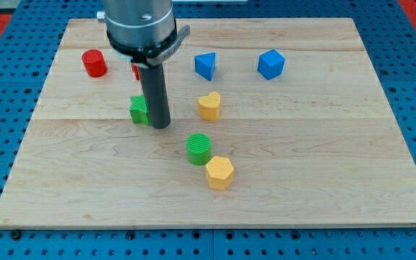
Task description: Slightly push the yellow heart downwards
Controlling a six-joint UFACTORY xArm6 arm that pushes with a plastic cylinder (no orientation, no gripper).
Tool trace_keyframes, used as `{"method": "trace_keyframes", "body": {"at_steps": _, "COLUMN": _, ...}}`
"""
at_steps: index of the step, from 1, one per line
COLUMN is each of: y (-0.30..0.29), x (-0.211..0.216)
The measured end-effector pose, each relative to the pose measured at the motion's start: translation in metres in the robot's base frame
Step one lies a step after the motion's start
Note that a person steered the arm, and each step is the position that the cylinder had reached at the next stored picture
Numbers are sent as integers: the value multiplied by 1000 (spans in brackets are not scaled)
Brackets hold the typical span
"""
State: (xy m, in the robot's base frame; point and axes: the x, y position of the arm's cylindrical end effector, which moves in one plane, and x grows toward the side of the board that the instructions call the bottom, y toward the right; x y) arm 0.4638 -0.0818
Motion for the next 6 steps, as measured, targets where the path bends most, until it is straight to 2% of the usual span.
{"method": "trace_keyframes", "body": {"at_steps": 1, "y": -31, "x": -11}}
{"method": "trace_keyframes", "body": {"at_steps": 2, "y": 4, "x": -50}}
{"method": "trace_keyframes", "body": {"at_steps": 4, "y": 124, "x": -88}}
{"method": "trace_keyframes", "body": {"at_steps": 6, "y": 143, "x": -148}}
